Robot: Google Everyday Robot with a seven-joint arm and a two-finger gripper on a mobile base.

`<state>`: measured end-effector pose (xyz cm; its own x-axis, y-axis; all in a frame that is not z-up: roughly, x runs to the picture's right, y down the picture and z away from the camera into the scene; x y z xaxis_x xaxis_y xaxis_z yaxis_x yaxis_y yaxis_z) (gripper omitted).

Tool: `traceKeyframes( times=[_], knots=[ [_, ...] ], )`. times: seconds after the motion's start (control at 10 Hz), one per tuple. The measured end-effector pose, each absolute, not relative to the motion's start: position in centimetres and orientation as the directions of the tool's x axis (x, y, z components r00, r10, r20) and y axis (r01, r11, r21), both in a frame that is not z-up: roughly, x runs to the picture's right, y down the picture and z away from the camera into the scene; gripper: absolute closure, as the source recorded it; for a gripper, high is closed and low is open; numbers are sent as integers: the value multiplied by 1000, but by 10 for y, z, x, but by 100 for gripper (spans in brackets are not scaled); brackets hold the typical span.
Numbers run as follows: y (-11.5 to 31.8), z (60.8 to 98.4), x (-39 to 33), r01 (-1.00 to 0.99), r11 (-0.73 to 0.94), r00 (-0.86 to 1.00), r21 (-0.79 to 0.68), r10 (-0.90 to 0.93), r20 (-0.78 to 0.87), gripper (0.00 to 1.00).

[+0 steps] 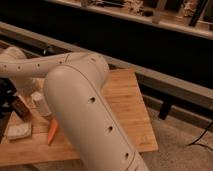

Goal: Place the ceramic cup over the eraser

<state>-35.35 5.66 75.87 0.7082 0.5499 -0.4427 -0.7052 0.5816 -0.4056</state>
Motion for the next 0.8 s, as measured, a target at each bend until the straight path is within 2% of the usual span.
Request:
traceKeyframes(
  times=[0.2, 0.5, 0.6, 0.8],
  knots=[
    [57, 764, -349, -711, 581, 702, -396, 550, -453, 56],
    [60, 767, -347, -713, 579, 699, -395, 549, -458, 92],
    [60, 767, -347, -712, 579, 700, -396, 549, -457, 99],
    [59, 769, -347, -709, 583, 704, -397, 552, -447, 100]
  ],
)
